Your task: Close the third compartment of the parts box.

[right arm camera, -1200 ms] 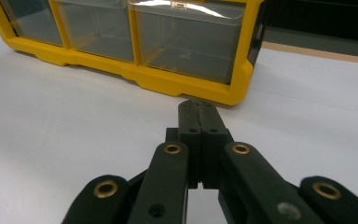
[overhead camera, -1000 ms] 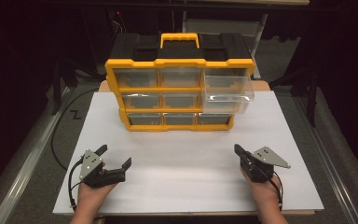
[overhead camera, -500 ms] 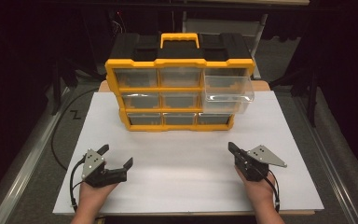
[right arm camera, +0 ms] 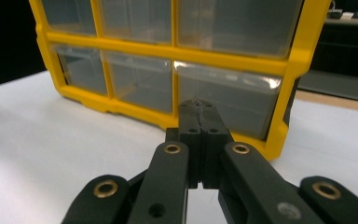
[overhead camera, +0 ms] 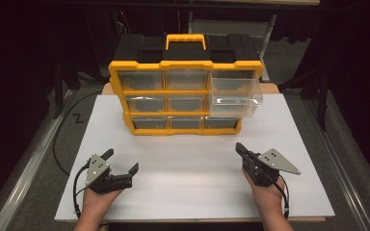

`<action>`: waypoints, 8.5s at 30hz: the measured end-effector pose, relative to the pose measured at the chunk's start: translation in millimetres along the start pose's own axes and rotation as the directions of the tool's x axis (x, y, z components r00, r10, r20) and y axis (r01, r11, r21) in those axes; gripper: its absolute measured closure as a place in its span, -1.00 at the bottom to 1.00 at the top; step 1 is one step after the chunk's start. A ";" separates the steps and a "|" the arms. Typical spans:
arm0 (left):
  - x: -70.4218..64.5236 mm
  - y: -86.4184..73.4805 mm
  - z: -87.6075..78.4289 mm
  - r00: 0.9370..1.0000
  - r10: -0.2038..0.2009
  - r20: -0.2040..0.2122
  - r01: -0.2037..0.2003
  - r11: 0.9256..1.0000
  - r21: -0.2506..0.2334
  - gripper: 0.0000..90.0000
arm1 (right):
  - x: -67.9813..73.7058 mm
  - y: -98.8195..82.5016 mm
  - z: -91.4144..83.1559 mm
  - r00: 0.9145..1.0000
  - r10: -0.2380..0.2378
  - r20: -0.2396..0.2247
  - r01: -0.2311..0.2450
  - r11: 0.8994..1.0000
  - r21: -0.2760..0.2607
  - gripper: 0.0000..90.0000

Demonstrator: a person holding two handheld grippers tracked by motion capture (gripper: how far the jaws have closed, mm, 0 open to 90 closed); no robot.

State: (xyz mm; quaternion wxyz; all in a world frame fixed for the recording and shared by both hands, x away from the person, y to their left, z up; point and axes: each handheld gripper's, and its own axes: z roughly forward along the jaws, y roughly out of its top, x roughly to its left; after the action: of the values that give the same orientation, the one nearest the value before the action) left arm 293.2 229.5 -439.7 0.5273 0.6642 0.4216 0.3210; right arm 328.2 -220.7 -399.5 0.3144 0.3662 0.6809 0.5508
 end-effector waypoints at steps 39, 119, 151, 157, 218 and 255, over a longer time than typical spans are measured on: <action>3.3 0.6 0.1 1.000 -0.007 0.005 0.007 1.000 -0.011 -0.99 | 14.7 74.0 2.3 1.000 -0.010 -0.009 0.009 0.990 -0.139 1.00; 3.7 0.3 6.7 1.000 0.000 0.028 0.000 1.000 -0.015 -0.99 | 11.8 135.5 19.6 0.996 -0.027 0.082 0.040 0.986 -0.162 1.00; 4.6 0.0 7.6 0.999 -0.018 0.029 0.019 1.000 -0.016 -0.99 | 0.7 145.5 45.0 0.991 -0.039 0.125 0.055 0.990 -0.130 1.00; 3.9 0.1 7.8 0.999 -0.019 0.032 0.020 1.000 -0.016 -0.99 | -2.0 149.5 53.9 0.990 -0.034 0.137 0.051 0.992 -0.119 1.00; 1.4 -0.5 6.5 0.999 0.011 0.051 -0.011 1.000 0.000 -0.99 | -2.4 155.3 57.2 0.986 -0.056 0.158 0.066 0.996 -0.058 1.00; 1.8 -3.8 -0.2 0.999 0.010 0.034 -0.011 1.000 0.017 -0.99 | -40.4 -19.2 -29.5 0.993 0.056 0.106 -0.073 0.984 0.160 0.77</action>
State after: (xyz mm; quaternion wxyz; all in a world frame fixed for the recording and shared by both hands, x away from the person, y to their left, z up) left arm 293.0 231.6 -443.4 0.5268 0.6763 0.4120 0.3089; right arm 322.3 -272.6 -411.6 0.2993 0.4400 0.6947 0.4839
